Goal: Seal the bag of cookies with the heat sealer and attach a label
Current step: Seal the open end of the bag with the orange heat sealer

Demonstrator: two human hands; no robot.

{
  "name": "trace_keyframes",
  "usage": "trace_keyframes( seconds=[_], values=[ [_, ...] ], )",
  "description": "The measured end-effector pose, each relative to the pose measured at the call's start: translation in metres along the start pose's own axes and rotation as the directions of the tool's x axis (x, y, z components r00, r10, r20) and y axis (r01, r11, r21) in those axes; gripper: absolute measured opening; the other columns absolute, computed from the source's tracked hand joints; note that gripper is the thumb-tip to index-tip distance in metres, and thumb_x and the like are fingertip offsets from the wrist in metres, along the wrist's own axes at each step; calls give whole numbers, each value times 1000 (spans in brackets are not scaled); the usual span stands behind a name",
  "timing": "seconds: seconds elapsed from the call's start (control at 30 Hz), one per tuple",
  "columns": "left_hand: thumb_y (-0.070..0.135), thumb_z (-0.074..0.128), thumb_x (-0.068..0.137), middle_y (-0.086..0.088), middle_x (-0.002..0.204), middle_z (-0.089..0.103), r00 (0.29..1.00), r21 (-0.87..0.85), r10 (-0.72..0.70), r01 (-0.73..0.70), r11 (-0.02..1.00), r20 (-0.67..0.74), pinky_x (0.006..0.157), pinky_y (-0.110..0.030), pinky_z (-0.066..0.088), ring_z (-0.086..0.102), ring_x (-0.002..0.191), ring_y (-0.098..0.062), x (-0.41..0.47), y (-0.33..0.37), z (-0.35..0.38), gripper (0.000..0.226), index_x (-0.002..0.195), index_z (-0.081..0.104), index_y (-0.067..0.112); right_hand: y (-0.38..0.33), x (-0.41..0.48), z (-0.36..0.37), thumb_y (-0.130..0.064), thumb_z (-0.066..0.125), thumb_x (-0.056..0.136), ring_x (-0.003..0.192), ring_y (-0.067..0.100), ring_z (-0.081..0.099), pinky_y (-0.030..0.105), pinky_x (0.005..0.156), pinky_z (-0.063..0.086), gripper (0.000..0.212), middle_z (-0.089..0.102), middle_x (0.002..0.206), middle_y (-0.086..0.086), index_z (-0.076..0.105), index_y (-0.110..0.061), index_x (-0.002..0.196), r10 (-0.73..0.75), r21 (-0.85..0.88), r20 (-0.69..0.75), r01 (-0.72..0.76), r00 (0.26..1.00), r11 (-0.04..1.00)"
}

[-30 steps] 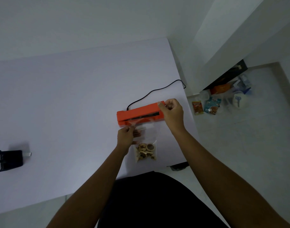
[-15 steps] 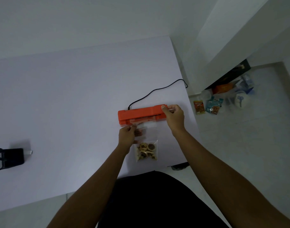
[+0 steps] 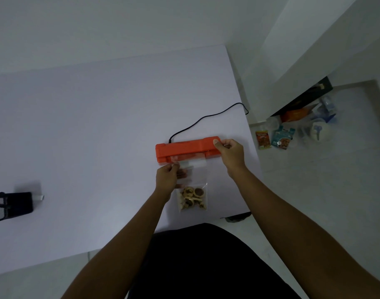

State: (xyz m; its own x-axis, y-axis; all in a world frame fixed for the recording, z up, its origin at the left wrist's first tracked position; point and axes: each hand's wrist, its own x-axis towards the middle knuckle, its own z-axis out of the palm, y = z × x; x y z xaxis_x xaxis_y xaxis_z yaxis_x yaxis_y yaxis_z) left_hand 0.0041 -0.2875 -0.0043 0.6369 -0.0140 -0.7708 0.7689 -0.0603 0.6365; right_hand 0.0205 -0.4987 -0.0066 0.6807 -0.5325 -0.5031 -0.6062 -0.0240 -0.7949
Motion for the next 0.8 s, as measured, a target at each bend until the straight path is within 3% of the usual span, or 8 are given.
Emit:
trace_keyframes(
  seconds=[0.23, 0.43, 0.8],
  values=[
    [25, 50, 100, -12, 94, 74, 1000, -25, -7, 7, 1000, -11, 65, -45, 61, 72, 80, -20, -1, 0, 1, 22, 101, 65, 8, -2, 2, -2, -32, 77, 83, 58, 5, 49, 17, 51, 37, 32, 58, 71, -3, 68, -4, 97, 81, 70, 51, -85, 995, 994],
    [26, 51, 99, -14, 95, 74, 1000, -37, -12, 11, 999, -15, 71, -54, 60, 73, 86, -26, 0, -2, 0, 23, 99, 66, 8, -4, 0, -4, -31, 75, 85, 57, 3, 47, 15, 49, 36, 29, 56, 69, -5, 67, -5, 97, 97, 76, 78, -103, 992, 992],
    [26, 51, 99, -11, 93, 74, 1000, -31, -9, 9, 999, -25, 68, -51, 61, 73, 84, -23, -1, -1, 1, 25, 104, 66, 7, -9, -2, -6, -34, 75, 85, 52, 10, 41, 20, 40, 34, 32, 54, 67, -2, 67, -5, 98, 118, 43, 92, -122, 989, 992]
  ],
)
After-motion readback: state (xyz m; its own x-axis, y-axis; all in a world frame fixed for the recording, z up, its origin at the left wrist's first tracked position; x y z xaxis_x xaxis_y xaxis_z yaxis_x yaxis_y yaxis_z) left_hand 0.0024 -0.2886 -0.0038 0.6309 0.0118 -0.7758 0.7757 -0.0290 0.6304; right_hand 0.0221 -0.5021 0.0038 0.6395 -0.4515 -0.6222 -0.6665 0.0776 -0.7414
